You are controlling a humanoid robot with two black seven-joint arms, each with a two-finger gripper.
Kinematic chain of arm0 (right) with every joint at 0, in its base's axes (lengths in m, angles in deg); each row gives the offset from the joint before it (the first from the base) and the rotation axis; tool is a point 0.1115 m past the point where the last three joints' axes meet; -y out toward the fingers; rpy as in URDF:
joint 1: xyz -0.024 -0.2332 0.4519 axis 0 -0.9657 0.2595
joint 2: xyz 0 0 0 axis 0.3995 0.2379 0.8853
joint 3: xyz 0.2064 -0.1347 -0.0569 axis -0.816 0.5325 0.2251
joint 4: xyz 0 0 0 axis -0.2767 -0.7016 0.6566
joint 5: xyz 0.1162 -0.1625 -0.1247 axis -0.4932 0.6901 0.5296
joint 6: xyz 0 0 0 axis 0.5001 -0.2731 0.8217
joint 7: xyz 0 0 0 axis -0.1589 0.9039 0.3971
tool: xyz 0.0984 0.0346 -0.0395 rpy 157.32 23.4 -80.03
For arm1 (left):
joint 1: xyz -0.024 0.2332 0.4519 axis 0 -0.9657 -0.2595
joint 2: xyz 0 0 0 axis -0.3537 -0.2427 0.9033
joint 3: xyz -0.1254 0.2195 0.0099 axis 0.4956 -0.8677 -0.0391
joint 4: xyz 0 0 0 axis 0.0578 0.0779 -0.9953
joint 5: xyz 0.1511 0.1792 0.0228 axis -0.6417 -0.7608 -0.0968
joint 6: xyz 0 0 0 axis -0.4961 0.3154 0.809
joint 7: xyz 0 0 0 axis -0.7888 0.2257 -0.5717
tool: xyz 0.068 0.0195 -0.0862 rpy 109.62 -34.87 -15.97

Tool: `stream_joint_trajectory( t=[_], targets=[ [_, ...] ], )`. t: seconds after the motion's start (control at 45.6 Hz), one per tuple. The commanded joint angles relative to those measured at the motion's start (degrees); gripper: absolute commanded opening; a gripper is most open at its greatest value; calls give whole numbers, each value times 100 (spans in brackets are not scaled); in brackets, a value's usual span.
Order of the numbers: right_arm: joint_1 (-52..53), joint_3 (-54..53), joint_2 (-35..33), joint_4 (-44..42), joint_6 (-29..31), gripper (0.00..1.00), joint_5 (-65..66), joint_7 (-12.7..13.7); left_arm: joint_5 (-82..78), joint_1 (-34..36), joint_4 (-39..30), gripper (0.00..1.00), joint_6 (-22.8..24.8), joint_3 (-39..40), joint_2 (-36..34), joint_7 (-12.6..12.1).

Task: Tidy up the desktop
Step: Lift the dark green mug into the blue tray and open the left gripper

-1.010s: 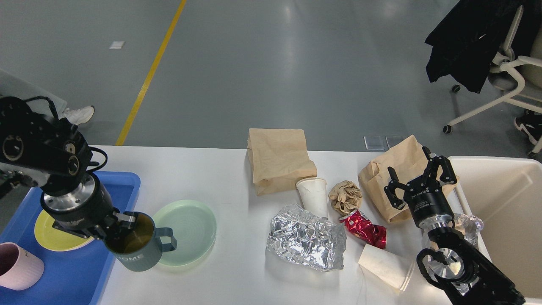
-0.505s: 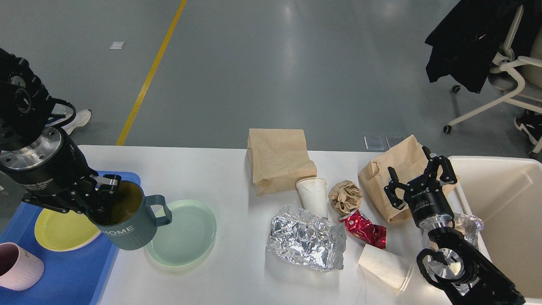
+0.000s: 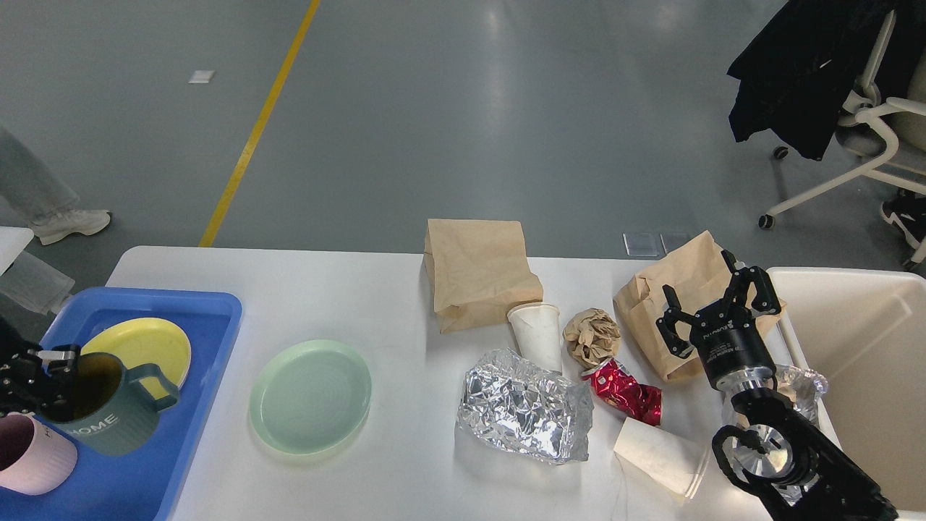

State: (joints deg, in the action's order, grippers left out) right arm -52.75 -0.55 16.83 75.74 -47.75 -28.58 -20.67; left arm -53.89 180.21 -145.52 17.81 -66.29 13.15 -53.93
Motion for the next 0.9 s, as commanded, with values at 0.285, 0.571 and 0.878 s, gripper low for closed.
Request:
stream_joint_trajectory(
  t=[0.285, 0.571, 0.878],
  targets=[
    [1, 0, 1, 1, 0, 100, -1, 0, -169, -2592, 1152, 0, -1280, 1206, -172, 1],
    [1, 0, 1, 1, 0, 100, -1, 0, -125, -2944, 1187, 0, -1588, 1391, -155, 10],
    [1, 0, 1, 1, 0, 100, -1, 0, -46, -3103, 1178, 9, -1605, 1470, -84, -8]
  ],
)
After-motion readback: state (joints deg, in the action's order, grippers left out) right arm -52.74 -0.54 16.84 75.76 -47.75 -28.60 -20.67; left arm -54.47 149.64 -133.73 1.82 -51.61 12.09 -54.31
